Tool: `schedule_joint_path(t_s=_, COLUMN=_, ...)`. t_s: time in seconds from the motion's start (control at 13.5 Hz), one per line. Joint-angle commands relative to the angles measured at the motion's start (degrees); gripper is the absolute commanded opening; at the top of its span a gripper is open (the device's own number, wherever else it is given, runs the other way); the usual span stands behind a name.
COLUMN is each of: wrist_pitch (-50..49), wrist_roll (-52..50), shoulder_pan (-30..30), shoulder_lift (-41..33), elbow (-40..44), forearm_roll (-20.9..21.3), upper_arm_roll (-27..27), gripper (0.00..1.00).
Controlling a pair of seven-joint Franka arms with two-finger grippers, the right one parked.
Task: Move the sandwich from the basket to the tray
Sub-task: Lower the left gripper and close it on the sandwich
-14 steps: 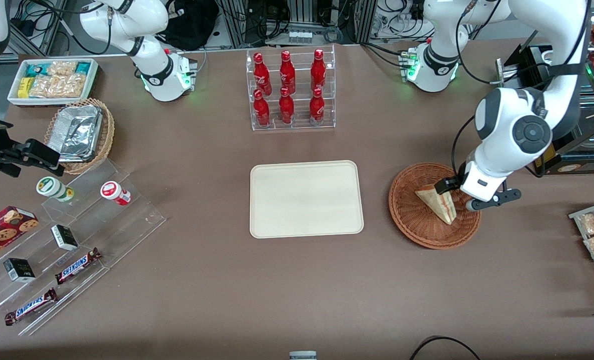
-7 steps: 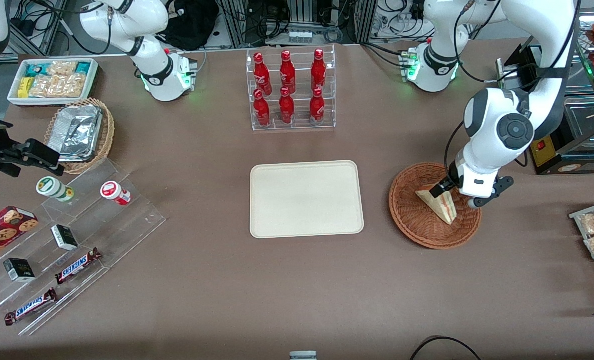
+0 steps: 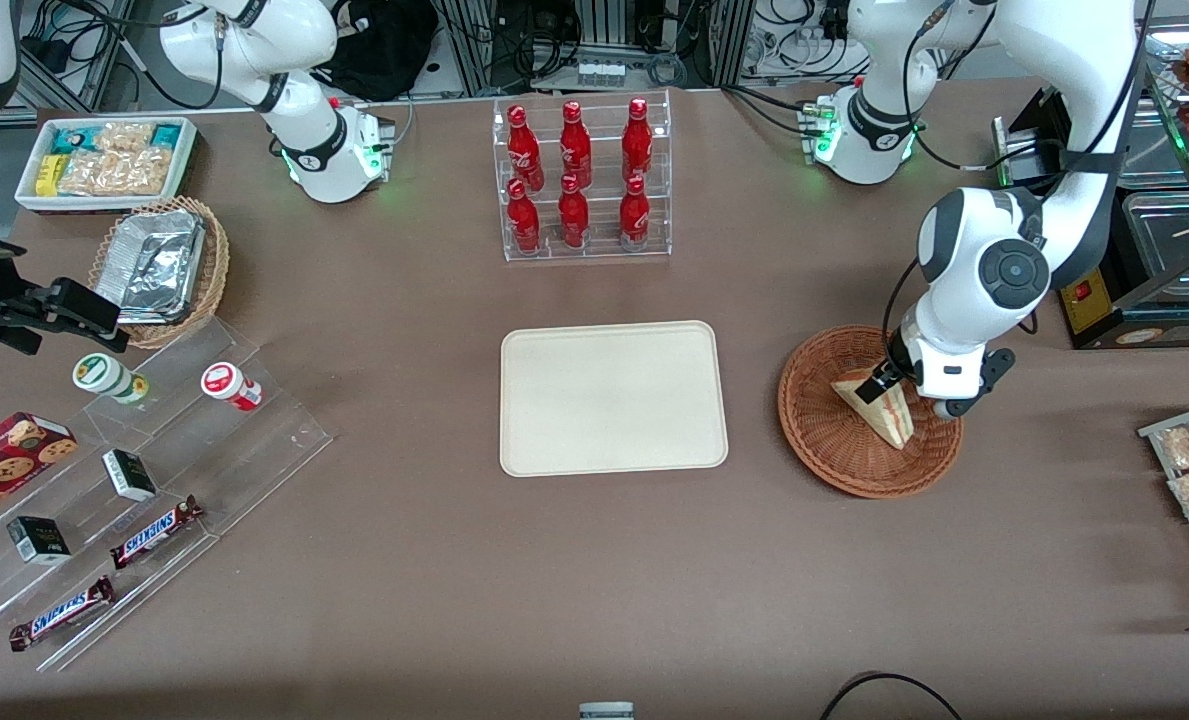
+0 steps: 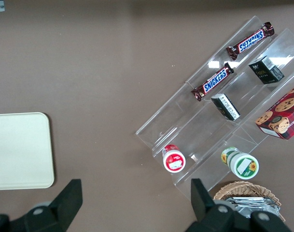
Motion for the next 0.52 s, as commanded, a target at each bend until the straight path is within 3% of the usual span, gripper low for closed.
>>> schedule_joint_path(t_s=0.0, wrist_pitch=4.27, wrist_roll=-1.62, shoulder_pan=0.14, shoulder_lift=1.25, elbow=-1.71, forearm_roll=0.31, upper_arm_roll=-0.15, gripper=1.0)
schedule_joint_path(t_s=0.22, wrist_pitch=6.92, wrist_roll=-1.62, shoulder_pan=0.32, shoulder_lift=3.01, elbow=-2.67, forearm_roll=0.31, upper_arm_roll=-0.15, gripper=1.0)
schedule_joint_path(t_s=0.3, wrist_pitch=6.92, wrist_roll=-1.62, shoulder_pan=0.32, shoulder_lift=3.01, elbow=-2.85, forearm_roll=0.31, upper_arm_roll=-0.15, gripper=0.96)
schedule_joint_path(t_s=0.44, wrist_pitch=6.66, wrist_roll=-1.62, shoulder_pan=0.32, shoulder_lift=2.66, elbow=-3.03, forearm_roll=0.31, upper_arm_roll=-0.15, gripper=0.37)
